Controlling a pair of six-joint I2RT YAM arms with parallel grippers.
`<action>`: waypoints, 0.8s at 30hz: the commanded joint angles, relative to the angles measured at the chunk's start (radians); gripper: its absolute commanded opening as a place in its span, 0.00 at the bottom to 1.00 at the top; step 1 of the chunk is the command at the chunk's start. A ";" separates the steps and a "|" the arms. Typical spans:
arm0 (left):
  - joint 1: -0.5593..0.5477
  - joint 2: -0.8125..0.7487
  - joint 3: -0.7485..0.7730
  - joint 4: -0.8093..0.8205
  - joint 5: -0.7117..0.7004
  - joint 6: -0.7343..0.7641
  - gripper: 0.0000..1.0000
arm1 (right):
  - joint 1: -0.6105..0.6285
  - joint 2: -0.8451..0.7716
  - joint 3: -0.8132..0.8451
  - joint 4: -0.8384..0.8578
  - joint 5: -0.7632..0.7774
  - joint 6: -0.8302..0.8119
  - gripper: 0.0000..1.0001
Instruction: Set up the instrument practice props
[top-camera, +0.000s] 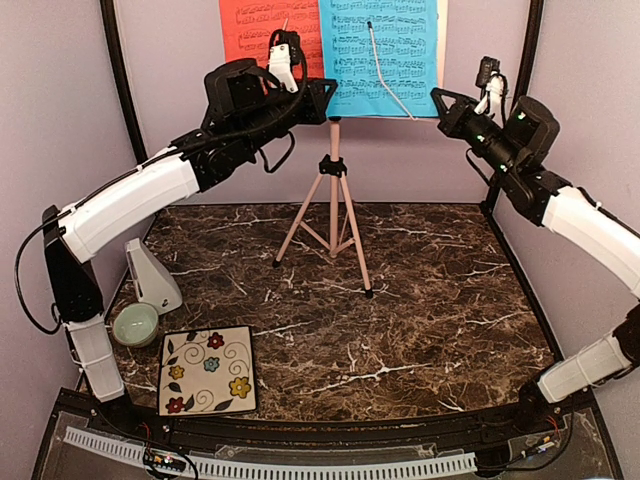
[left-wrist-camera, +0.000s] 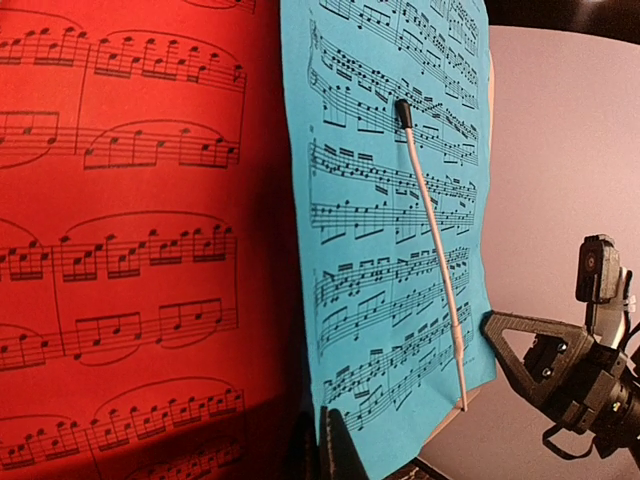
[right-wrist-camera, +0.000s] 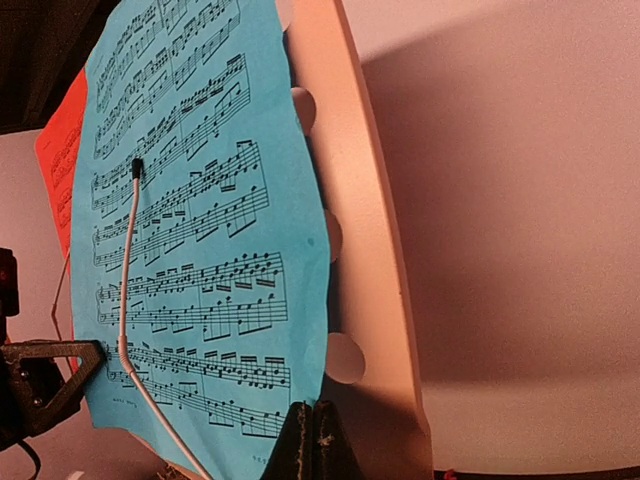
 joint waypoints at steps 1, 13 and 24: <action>0.001 0.014 0.065 -0.021 -0.011 0.067 0.00 | -0.015 -0.039 -0.032 0.067 0.071 -0.035 0.00; 0.016 0.058 0.132 -0.038 -0.015 0.092 0.00 | -0.027 -0.021 -0.039 0.089 0.081 -0.040 0.00; 0.036 0.113 0.228 -0.075 0.020 0.097 0.00 | -0.028 0.006 -0.033 0.116 0.073 -0.032 0.00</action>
